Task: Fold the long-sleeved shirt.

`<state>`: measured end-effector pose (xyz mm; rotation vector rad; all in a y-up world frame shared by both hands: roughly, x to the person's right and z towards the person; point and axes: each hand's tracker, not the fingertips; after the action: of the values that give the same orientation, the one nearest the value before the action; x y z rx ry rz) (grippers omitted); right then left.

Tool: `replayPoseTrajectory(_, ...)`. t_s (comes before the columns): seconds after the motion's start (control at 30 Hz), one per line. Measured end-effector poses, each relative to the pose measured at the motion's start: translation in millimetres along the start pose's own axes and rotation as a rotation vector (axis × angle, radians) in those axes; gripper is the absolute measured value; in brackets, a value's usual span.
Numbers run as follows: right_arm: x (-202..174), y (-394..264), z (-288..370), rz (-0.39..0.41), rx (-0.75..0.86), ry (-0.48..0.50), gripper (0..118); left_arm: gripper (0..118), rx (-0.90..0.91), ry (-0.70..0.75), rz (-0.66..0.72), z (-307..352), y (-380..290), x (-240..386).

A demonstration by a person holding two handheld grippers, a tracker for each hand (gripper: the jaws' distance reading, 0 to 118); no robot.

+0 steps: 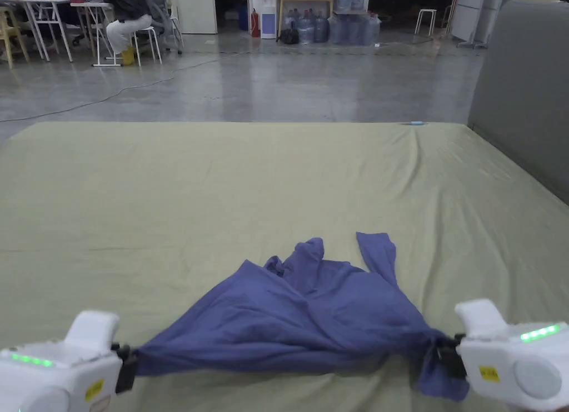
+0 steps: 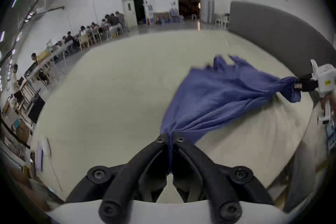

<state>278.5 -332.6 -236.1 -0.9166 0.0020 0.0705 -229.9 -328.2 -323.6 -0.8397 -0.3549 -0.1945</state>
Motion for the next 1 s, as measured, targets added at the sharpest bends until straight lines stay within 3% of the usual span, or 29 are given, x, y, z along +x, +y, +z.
replayPoseTrajectory(0.13, -15, -36, -18, 0.024, -0.085, 0.013, 4, 0, -0.08, 0.007, 0.019, -21, -49, 7)
replayPoseTrajectory(0.2, -18, -42, -24, 0.042, -0.099, -0.005, 16, 2, -0.083, 0.004, 0.005, -26, -59, 10)
replayPoseTrajectory(0.23, -18, -40, -24, 0.049, -0.105, -0.009, 52, 32, -0.078, 0.0, 0.006, -24, -62, 12)
replayPoseTrajectory(0.27, -17, -38, -22, 0.057, -0.101, -0.008, 80, 73, -0.06, -0.006, 0.008, -20, -61, 13)
replayPoseTrajectory(0.3, -14, -34, -16, 0.056, -0.097, -0.007, 94, 106, -0.039, -0.017, 0.01, -16, -57, 13)
replayPoseTrajectory(0.33, -9, -28, -5, 0.04, -0.083, -0.013, 94, 117, -0.028, -0.013, 0.002, -11, -50, 13)
replayPoseTrajectory(0.53, 10, -2, 54, -0.021, 0.094, -0.097, 94, 114, 0.083, -0.05, 0.07, 26, -15, 1)
replayPoseTrajectory(0.57, 12, 1, 59, -0.046, 0.113, -0.095, 90, 103, 0.096, -0.046, 0.085, 29, -9, 0)
replayPoseTrajectory(0.6, 14, 3, 65, -0.083, 0.126, -0.081, 72, 70, 0.123, -0.041, 0.103, 33, -4, -1)
replayPoseTrajectory(0.63, 13, 3, 69, -0.112, 0.144, -0.065, 7, 0, 0.147, -0.048, 0.103, 39, 0, 3)
replayPoseTrajectory(0.67, 12, 3, 69, -0.108, 0.144, -0.055, 0, 0, 0.158, -0.05, 0.101, 39, 4, 4)
replayPoseTrajectory(0.8, 15, 11, 58, -0.089, 0.064, -0.034, 0, 0, 0.163, -0.063, 0.095, 35, 10, 4)
replayPoseTrajectory(0.83, 16, 13, 57, -0.09, 0.064, -0.029, 4, 0, 0.162, -0.07, 0.098, 34, 11, 4)
replayPoseTrajectory(0.87, 4, -2, 48, -0.089, 0.065, -0.031, 24, 0, 0.162, -0.073, 0.098, 34, 12, 3)
replayPoseTrajectory(0.93, 1, -8, 40, -0.078, 0.058, -0.048, 95, 0, 0.165, -0.071, 0.092, 31, 13, 9)
replayPoseTrajectory(1.0, -3, -17, 28, -0.056, -0.009, -0.05, 101, 0, 0.158, -0.079, 0.098, 30, 16, 5)
